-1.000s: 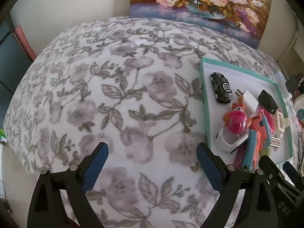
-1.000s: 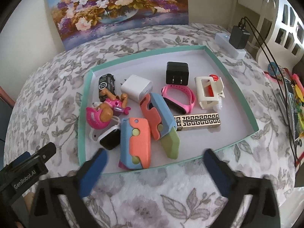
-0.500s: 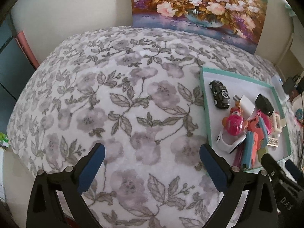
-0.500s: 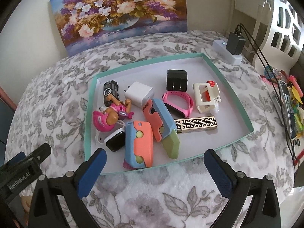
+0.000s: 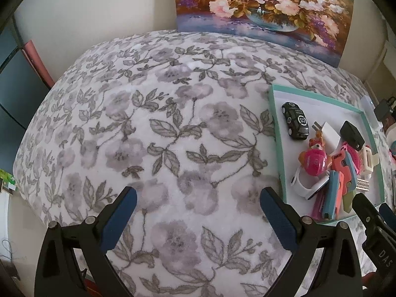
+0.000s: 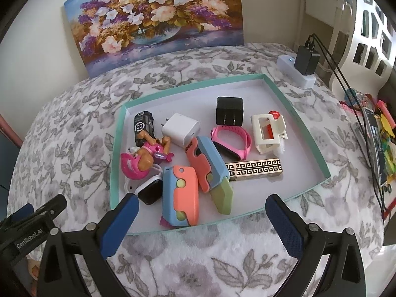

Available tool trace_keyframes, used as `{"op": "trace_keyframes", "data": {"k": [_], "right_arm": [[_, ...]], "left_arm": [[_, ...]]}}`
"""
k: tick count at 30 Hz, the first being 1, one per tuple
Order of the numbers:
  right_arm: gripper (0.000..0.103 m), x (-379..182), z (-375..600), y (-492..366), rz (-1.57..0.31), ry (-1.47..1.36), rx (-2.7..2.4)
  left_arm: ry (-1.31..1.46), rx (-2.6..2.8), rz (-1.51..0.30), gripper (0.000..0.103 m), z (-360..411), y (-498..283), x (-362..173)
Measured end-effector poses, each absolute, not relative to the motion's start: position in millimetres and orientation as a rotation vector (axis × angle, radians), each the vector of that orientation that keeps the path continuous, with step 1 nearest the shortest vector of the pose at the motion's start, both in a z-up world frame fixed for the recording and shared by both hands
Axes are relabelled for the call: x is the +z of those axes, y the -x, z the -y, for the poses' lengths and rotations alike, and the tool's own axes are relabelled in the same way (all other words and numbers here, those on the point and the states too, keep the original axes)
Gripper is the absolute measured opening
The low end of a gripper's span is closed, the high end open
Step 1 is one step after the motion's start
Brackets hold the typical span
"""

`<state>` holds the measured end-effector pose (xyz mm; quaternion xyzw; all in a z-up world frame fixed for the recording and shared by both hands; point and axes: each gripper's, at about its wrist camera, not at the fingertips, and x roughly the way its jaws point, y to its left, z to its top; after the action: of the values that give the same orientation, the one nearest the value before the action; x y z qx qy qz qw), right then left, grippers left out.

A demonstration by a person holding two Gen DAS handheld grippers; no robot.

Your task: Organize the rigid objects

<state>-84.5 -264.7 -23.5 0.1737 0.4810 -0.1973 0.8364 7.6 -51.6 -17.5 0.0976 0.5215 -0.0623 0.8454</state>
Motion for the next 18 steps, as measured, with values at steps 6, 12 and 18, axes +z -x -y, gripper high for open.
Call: {"op": "trace_keyframes", "data": {"k": [6, 12, 18], "right_arm": [[0.103, -23.3, 264.2, 83.0, -1.015, -0.361, -0.416], [0.103, -23.6, 264.5, 82.0, -1.015, -0.357, -0.416], [0.103, -23.8, 264.0, 81.7, -1.016, -0.356, -0.416]], "left_arm": [[-0.223, -0.127, -1.101, 0.1, 52.6, -8.7, -18.9], [-0.244, -0.112, -1.107, 0.1, 53.2, -9.8, -21.7], [-0.25, -0.111, -1.109, 0.1, 53.1, -9.7, -22.8]]}}
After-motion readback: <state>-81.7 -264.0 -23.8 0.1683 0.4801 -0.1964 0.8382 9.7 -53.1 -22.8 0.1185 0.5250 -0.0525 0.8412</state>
